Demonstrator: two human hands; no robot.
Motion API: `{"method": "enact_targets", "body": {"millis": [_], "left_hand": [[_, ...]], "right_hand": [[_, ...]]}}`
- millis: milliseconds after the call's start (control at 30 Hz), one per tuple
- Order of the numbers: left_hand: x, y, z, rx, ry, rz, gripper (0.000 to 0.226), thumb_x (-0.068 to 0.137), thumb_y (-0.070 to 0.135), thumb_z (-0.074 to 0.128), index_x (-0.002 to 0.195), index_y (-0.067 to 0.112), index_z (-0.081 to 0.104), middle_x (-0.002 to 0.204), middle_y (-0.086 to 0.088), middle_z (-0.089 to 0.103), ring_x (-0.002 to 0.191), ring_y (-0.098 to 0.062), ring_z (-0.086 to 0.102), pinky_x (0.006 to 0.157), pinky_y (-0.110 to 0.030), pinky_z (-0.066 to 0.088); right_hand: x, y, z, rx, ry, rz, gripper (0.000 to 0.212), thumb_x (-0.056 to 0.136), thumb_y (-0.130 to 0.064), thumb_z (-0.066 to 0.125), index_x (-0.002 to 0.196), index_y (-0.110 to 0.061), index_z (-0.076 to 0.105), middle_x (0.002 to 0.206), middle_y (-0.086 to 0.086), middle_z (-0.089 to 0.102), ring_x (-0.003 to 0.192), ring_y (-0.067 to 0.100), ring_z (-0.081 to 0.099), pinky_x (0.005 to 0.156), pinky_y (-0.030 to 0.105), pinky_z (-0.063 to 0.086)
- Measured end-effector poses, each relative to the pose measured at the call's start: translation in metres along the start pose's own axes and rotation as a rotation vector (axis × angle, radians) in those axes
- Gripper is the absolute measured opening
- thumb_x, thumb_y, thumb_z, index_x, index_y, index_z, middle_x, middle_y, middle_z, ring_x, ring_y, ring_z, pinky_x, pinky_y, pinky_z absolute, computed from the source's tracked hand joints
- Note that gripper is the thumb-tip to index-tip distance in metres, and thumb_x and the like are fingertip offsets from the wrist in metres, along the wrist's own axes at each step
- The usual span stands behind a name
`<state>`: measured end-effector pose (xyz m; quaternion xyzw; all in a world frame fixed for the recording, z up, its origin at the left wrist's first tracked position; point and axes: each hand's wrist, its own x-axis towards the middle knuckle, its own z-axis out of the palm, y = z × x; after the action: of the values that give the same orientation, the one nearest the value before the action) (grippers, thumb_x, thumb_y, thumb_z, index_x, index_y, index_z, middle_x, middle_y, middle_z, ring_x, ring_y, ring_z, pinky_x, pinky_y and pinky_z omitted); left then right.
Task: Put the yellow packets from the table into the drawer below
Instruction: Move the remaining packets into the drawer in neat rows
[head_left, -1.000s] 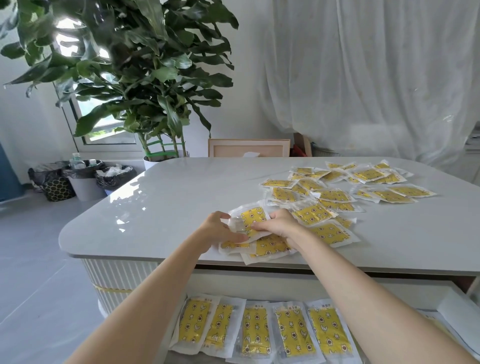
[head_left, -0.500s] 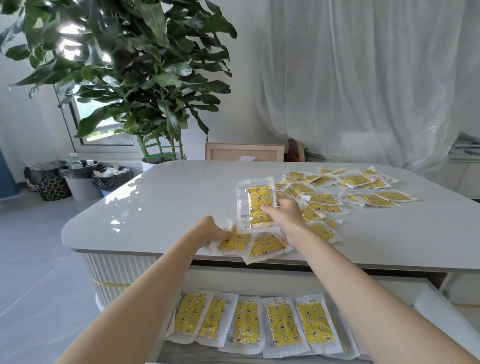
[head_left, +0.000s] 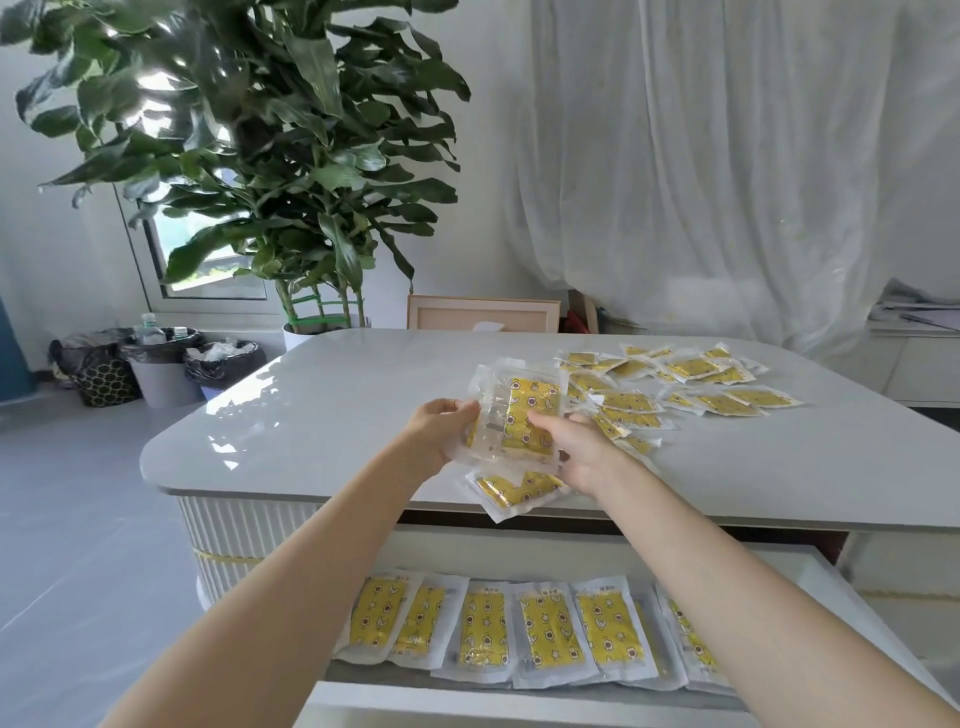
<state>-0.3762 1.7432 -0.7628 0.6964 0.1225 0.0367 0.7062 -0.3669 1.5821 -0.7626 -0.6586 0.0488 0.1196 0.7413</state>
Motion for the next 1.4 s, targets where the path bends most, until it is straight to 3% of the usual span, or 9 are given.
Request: {"method": "enact_targets", "body": {"millis": [200, 333, 533, 700, 900, 1000, 1100, 1267, 1400], "left_hand": [[-0.016, 0.007, 0.018, -0.062, -0.055, 0.026, 0.023, 0.099, 0.027, 0.046, 0.096, 0.009, 0.059, 0.087, -0.004, 0.064, 0.072, -0.014, 0.059, 0.071, -0.027, 0.052], [-0.015, -0.008, 0.020, 0.389, 0.022, 0.113, 0.033, 0.101, 0.018, 0.037, 0.125, 0.007, 0.058, 0.123, -0.006, 0.060, 0.099, -0.024, 0.057, 0.077, -0.023, 0.042], [-0.003, -0.034, 0.023, 0.969, -0.155, 0.061, 0.083, 0.080, 0.054, 0.065, 0.147, 0.020, 0.030, 0.150, -0.003, 0.035, 0.139, -0.026, 0.028, 0.114, -0.041, 0.028], [-0.006, -0.032, 0.032, 1.064, -0.204, 0.075, 0.091, 0.076, 0.046, 0.073, 0.147, 0.013, 0.028, 0.144, -0.003, 0.041, 0.130, -0.025, 0.039, 0.106, -0.036, 0.036], [-0.015, -0.037, 0.028, 1.097, -0.267, 0.106, 0.047, 0.072, 0.033, 0.078, 0.107, 0.005, 0.060, 0.096, -0.004, 0.059, 0.087, -0.021, 0.056, 0.075, -0.029, 0.044], [-0.026, -0.037, 0.025, 1.120, -0.335, 0.224, 0.016, 0.083, 0.026, 0.067, 0.082, 0.013, 0.059, 0.087, -0.003, 0.062, 0.083, -0.023, 0.059, 0.071, -0.028, 0.047], [-0.042, -0.032, 0.020, 1.055, -0.450, 0.247, 0.033, 0.086, 0.025, 0.066, 0.062, 0.015, 0.046, 0.067, 0.000, 0.046, 0.063, -0.016, 0.041, 0.058, -0.022, 0.031], [-0.066, -0.036, 0.019, 1.153, -0.601, 0.008, 0.034, 0.078, 0.033, 0.076, 0.071, 0.016, 0.047, 0.058, 0.004, 0.036, 0.047, -0.011, 0.027, 0.044, -0.020, 0.022], [-0.078, -0.056, 0.028, 1.224, -0.609, -0.111, 0.055, 0.084, 0.029, 0.070, 0.132, 0.012, 0.048, 0.110, -0.012, 0.060, 0.078, -0.020, 0.055, 0.057, -0.023, 0.046]], "right_hand": [[-0.011, 0.000, -0.017, 0.126, 0.004, -0.023, 0.028, 0.086, -0.012, 0.069, 0.109, -0.006, 0.056, 0.114, 0.016, 0.065, 0.096, 0.031, 0.066, 0.083, 0.051, 0.055], [-0.010, 0.002, -0.037, 0.100, 0.195, -0.093, 0.026, 0.080, -0.012, 0.075, 0.089, -0.014, 0.050, 0.113, 0.014, 0.064, 0.108, 0.034, 0.062, 0.093, 0.057, 0.049], [-0.007, 0.008, -0.064, 0.139, 0.256, -0.106, 0.026, 0.081, -0.006, 0.073, 0.089, -0.016, 0.050, 0.114, 0.015, 0.065, 0.105, 0.031, 0.064, 0.092, 0.054, 0.051], [-0.008, 0.015, -0.074, 0.141, 0.167, -0.135, 0.028, 0.084, -0.001, 0.068, 0.104, -0.010, 0.050, 0.120, 0.015, 0.063, 0.110, 0.028, 0.061, 0.097, 0.045, 0.049], [-0.022, 0.024, -0.083, 0.040, -0.023, -0.062, 0.071, 0.076, -0.008, 0.077, 0.135, -0.006, 0.038, 0.132, 0.014, 0.057, 0.123, 0.027, 0.054, 0.104, 0.047, 0.044], [-0.039, 0.026, -0.091, -0.007, -0.158, -0.002, 0.044, 0.086, -0.003, 0.066, 0.127, -0.003, 0.049, 0.123, 0.018, 0.064, 0.104, 0.027, 0.066, 0.079, 0.038, 0.059], [-0.053, 0.032, -0.105, -0.032, -0.293, 0.079, 0.035, 0.087, -0.003, 0.062, 0.121, -0.002, 0.057, 0.120, 0.020, 0.065, 0.089, 0.025, 0.070, 0.079, 0.037, 0.058], [-0.066, 0.044, -0.137, -0.098, -0.366, 0.216, 0.037, 0.080, -0.004, 0.064, 0.116, -0.007, 0.063, 0.118, 0.018, 0.065, 0.090, 0.025, 0.069, 0.086, 0.037, 0.054], [-0.067, 0.055, -0.155, -0.275, -0.312, 0.304, 0.022, 0.085, -0.001, 0.062, 0.107, -0.007, 0.066, 0.098, 0.013, 0.072, 0.074, 0.019, 0.073, 0.067, 0.030, 0.061]]}}
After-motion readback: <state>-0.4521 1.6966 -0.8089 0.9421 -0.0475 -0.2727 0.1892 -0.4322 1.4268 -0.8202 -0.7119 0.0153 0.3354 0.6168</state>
